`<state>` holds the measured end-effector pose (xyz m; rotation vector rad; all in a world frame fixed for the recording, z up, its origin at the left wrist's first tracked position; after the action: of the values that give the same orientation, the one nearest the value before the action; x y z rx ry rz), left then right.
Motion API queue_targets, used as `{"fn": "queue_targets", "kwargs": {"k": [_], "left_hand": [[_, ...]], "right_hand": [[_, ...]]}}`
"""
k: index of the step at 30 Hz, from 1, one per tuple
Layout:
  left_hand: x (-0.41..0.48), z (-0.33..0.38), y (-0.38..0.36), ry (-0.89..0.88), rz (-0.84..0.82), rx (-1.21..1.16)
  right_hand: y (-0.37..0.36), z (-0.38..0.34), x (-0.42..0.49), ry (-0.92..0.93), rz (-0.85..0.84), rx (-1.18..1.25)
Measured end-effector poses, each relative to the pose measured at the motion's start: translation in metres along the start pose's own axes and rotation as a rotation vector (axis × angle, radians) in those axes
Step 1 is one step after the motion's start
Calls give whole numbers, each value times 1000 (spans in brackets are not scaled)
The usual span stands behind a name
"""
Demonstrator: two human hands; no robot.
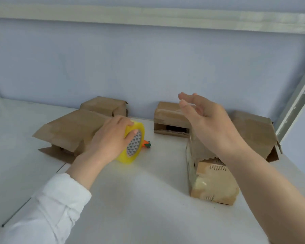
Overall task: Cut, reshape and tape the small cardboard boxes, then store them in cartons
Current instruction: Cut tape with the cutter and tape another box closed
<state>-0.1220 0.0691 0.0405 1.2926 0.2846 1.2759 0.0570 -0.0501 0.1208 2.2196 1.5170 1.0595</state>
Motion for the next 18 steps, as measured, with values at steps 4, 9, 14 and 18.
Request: {"fn": "queue_targets", "kwargs": {"k": [4,9,14,18], "left_hand": [[-49,-28,24,-37,153,-169],[-83,-56,35,82,126,-475],[-70,-70,42,195,69,-749],[-52,-72,27,323,-138,-874]], "right_hand": [[-61,2,20,-72,4,-55],[-139,44,41,-386,-214,-98],[-168,45,40,-506,-305,225],[-172,23,37,-375,-317,300]]}}
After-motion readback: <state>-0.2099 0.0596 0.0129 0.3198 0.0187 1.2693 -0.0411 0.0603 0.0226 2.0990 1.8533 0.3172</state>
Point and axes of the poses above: each hand's wrist, its own x-axis towards the middle knuckle, its own y-axis out of the back of the hand, z = x × y, the point moved 5 cm from there along x, towards the middle knuckle, and after that the axes turned 4 degrees about -x, right-handed, at the moved point
